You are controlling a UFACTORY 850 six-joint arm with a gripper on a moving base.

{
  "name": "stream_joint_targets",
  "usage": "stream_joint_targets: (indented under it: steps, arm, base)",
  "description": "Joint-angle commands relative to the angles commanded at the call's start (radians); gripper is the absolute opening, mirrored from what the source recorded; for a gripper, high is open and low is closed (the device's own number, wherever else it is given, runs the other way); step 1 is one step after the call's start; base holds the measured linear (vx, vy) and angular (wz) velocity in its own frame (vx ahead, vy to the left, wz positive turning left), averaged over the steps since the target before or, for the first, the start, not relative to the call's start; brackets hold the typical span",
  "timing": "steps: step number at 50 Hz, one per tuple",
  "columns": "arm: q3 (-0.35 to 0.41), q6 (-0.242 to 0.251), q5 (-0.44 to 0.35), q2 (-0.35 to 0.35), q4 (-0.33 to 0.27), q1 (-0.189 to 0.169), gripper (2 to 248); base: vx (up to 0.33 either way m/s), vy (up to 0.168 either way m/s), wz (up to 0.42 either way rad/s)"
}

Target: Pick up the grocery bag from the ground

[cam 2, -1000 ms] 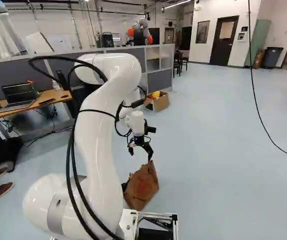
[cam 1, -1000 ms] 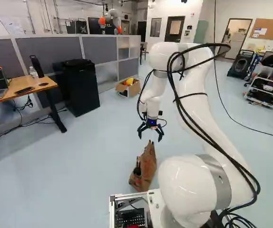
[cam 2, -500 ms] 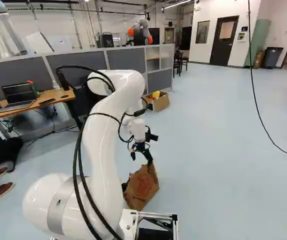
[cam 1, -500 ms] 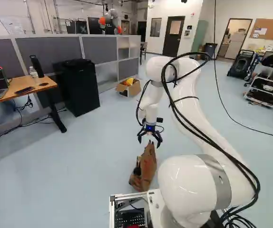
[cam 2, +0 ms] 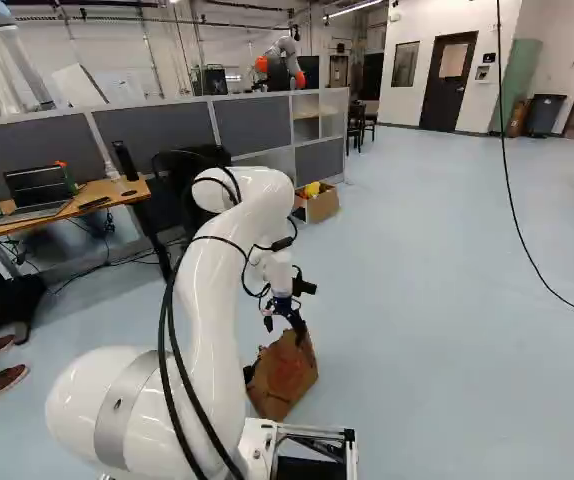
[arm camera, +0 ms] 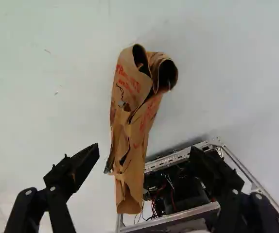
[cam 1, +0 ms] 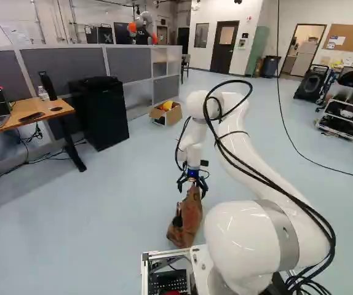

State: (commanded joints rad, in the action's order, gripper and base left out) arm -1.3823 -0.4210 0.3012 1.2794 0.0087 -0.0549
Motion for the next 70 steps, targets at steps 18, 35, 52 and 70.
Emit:
stream_joint_targets:
  steps: [18,35,52,70]
  arm:
    - [-0.113,0.000,0.000,0.130,0.000,0.000,247]
    - [-0.145,0.000,0.000,0.165,0.000,0.000,247]
    - [-0.145,0.000,0.000,0.166,0.000,0.000,190]
    - [-0.145,0.000,0.000,0.166,0.000,0.000,73]
  base:
    - [0.000,0.000,0.000]
    - [0.000,0.000,0.000]
    - [0.000,0.000,0.000]
    - [0.000,0.000,0.000]
